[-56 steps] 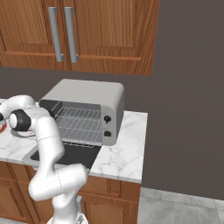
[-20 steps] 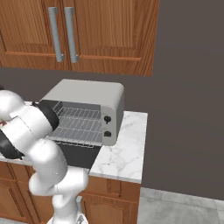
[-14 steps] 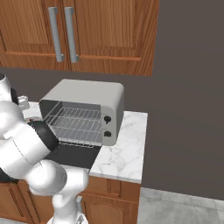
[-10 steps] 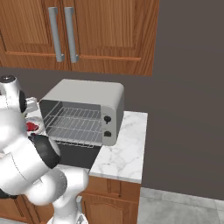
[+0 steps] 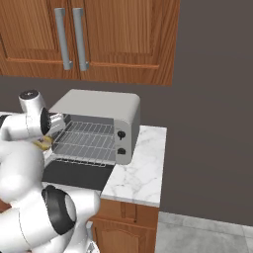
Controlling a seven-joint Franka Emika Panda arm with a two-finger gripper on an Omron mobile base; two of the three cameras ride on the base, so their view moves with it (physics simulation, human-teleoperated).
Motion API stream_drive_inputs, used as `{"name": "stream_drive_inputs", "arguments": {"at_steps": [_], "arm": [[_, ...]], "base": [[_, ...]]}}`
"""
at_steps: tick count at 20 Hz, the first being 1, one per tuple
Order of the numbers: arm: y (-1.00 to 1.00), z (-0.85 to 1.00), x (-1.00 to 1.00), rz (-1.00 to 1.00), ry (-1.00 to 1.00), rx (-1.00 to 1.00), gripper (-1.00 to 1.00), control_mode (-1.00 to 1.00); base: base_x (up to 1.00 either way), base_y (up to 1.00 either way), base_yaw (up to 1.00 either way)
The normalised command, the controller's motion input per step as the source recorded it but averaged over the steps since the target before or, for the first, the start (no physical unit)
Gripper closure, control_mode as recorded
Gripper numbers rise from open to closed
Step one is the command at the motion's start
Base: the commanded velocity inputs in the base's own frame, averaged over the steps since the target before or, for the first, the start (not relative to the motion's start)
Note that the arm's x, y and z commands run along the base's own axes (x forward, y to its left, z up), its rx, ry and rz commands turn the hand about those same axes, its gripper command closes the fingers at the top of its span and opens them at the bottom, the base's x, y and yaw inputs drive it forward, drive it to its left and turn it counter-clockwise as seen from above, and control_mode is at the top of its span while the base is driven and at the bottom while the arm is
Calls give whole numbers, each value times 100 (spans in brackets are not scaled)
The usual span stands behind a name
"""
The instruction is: Open the toaster oven door. Place the hotdog bun on the top rack in the toaster oven and place the steak on the bottom rack.
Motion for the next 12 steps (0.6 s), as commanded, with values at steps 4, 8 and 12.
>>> {"name": "stream_drive_inputs", "arguments": {"at_steps": [4,8,12], "arm": [[-71,2,14,9,0,-16,100,-100],[-63,0,6,10,0,-16,100,-100],[-34,-1,26,6,0,-5,100,-100]], "base": [[0,0,0],[0,0,0],[0,0,0]]}}
